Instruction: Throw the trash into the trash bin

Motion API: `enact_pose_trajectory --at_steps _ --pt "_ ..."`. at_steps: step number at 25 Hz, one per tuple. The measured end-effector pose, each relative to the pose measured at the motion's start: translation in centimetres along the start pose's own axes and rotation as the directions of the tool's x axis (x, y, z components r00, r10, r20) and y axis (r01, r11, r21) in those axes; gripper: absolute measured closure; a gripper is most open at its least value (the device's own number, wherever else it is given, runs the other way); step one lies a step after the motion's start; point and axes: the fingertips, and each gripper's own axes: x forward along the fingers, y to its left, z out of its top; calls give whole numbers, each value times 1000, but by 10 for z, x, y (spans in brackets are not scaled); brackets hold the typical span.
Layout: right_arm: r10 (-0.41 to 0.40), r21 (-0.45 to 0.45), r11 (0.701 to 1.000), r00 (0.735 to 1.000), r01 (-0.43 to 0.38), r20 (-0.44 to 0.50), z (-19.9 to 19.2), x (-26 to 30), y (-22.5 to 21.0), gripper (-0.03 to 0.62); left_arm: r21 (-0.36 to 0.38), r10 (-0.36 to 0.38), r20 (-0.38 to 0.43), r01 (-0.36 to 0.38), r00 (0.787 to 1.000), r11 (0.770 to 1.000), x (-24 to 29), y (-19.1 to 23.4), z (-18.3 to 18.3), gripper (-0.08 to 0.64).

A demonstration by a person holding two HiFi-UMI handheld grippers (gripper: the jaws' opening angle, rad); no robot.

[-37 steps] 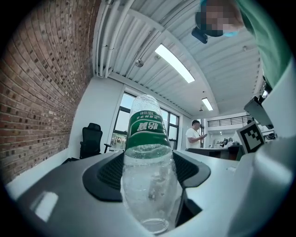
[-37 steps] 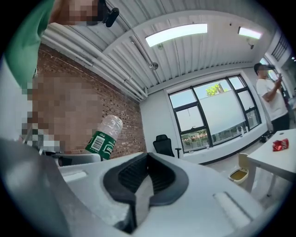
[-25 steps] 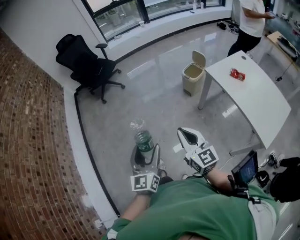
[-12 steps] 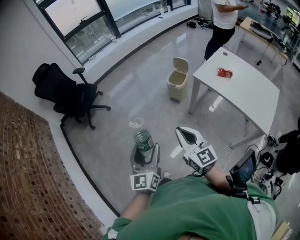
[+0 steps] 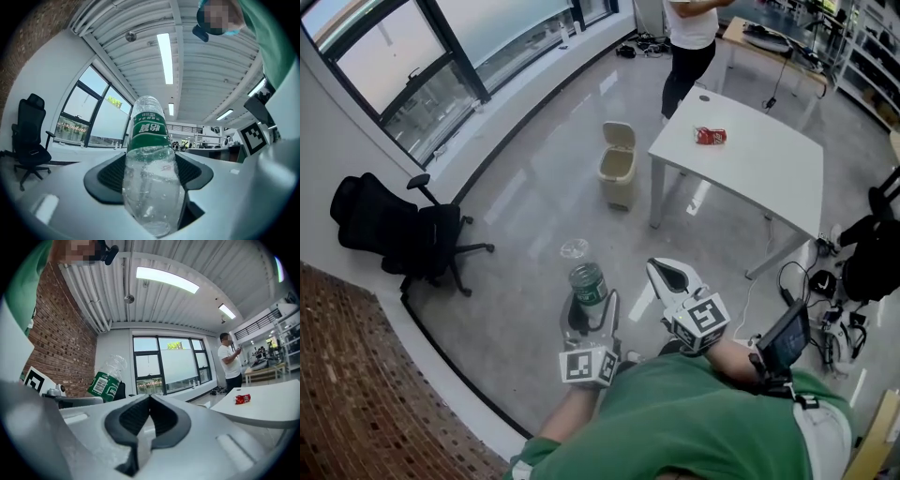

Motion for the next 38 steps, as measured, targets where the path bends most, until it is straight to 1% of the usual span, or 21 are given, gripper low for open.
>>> enact_pose_trajectory --at_steps 4,8,11,16,21,26,33,38 --pt "-33 -1 999 999 33 -1 1 -3 -5 589 4 -31 -2 31 1000 1000 5 -4 3 225" --pt "-72 5 997 997 72 17 -4 -3 -5 589 38 -52 8 51 999 998 6 -1 5 225" --pt "-86 3 996 996 86 6 -15 -4 -6 589 60 -73 -8 73 997 995 9 -1 -2 225" --pt "-112 5 994 994 112 -4 -22 6 -8 589 43 -91 -43 93 995 995 21 13 -11 225" --pt "-123 -10 992 992 123 8 -18 21 -28 589 32 -122 -27 123 992 992 53 10 -12 225" --pt "-122 -6 993 992 122 25 -11 50 -48 589 44 -135 -24 136 990 990 86 16 -7 225" --pt "-102 -5 995 993 103 53 7 100 -89 589 60 -134 -23 135 991 989 147 29 -1 225" --pt "-73 -10 997 996 74 57 13 136 -119 589 61 -107 -21 108 994 992 192 39 -2 225"
